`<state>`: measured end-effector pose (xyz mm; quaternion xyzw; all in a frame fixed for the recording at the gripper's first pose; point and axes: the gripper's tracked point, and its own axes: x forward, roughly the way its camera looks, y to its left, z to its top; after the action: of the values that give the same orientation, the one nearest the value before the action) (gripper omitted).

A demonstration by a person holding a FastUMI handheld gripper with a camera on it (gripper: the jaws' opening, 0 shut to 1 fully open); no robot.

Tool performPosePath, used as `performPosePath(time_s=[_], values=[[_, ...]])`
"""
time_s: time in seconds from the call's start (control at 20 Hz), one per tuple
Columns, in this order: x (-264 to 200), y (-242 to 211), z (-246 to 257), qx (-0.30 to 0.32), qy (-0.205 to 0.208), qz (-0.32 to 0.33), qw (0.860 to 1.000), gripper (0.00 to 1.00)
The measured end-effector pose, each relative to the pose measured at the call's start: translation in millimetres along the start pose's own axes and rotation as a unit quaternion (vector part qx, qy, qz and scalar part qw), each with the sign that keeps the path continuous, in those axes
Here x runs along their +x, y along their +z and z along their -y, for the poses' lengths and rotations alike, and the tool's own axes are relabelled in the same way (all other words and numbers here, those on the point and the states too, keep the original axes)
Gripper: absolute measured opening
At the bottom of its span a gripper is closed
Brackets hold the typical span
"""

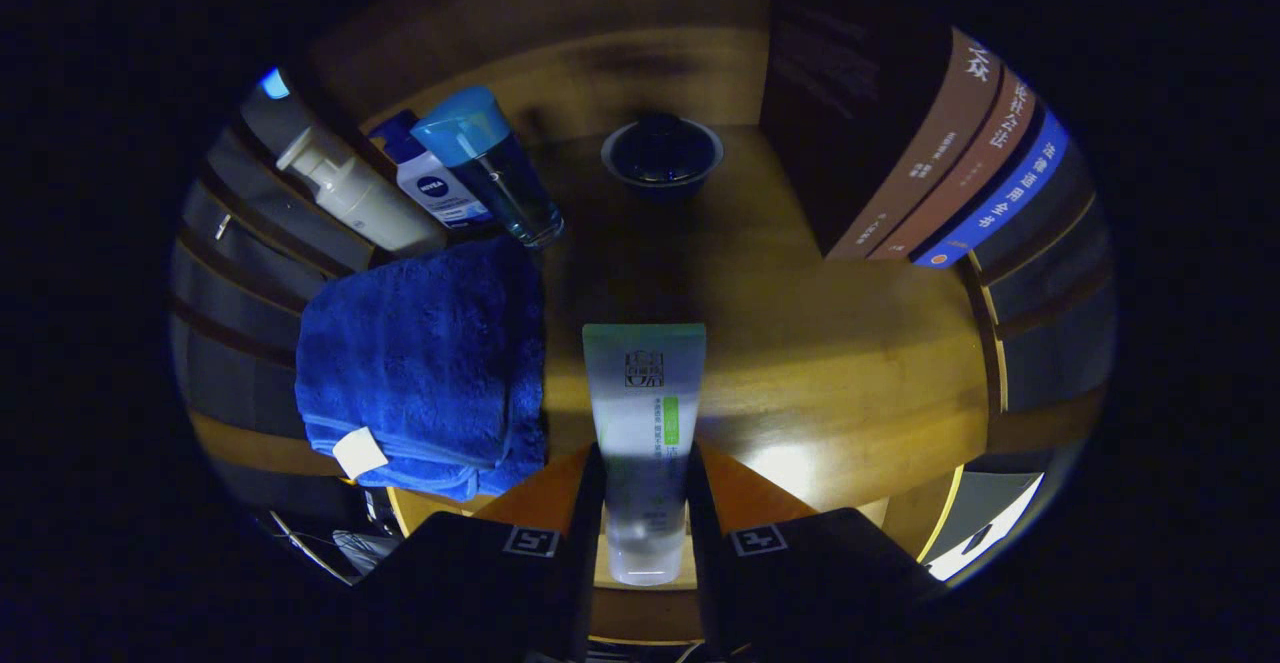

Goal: Pull open the drawer, take out the items inside it, and place them on the countertop above the cabinet.

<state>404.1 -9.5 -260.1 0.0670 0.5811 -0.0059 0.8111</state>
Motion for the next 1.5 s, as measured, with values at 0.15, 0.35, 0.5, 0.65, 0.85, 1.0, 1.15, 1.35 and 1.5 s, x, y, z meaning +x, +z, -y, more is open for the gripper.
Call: performPosePath(time_s=[0.15,0.35,0.5,0.65,0.85,1.0,1.15,1.35,1.5], values=[[9,3,5,0.002,-0.002,-0.004,1.0,0.47],[9,9,1,0.021,0.012,0.003,1.0,0.58],[-2,8,5,0.013,0.008,0.01,1.0,0.76],[-12,3,3,0.008,0.003,0.018,1.0,0.93],[-31,-11,5,0.002,0.003,0.046,0.999,0.99],[-53,-33,1,-0.004,0.017,0.076,0.997,0.99],[-82,-56,-1,-0.021,0.029,0.134,0.99,0.99],[-121,-95,-1,-0.033,0.053,0.226,0.972,0.99],[-152,-128,-4,-0.033,0.074,0.3,0.95,0.99]])
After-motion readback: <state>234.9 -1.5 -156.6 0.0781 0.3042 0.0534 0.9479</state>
